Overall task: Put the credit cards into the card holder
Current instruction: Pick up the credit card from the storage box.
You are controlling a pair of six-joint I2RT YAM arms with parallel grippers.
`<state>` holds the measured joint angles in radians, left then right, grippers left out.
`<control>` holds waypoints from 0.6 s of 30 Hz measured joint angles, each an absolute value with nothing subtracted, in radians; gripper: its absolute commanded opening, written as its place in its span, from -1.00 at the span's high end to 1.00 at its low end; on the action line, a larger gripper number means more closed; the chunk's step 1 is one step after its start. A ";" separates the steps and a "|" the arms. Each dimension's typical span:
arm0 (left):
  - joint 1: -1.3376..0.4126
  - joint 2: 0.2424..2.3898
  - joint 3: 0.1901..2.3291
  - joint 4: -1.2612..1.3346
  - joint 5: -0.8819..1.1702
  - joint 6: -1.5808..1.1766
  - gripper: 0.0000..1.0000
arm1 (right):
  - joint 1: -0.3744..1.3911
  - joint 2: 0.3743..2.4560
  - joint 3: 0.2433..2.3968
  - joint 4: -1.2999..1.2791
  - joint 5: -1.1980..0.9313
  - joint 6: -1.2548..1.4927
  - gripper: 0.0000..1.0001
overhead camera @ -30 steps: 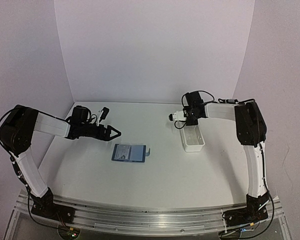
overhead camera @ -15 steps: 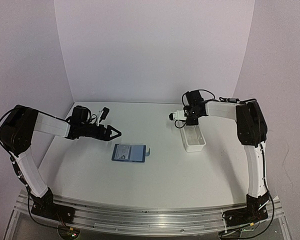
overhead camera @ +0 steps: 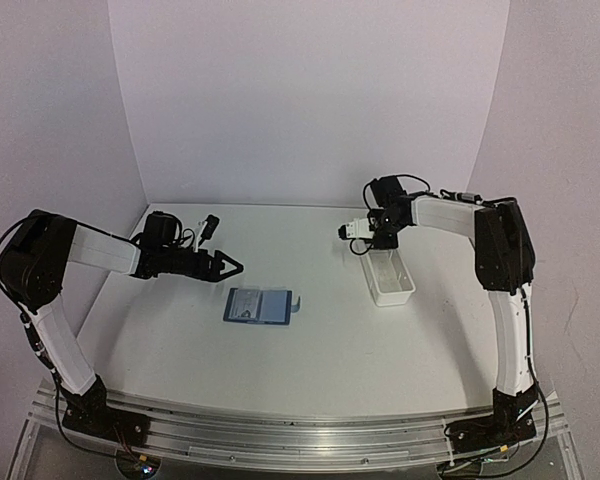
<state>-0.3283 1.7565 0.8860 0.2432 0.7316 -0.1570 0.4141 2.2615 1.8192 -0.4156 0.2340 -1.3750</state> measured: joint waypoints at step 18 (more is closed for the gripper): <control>-0.328 1.756 0.886 0.243 0.740 -0.157 -0.99 | 0.416 2.240 1.844 -0.481 0.223 -1.363 0.99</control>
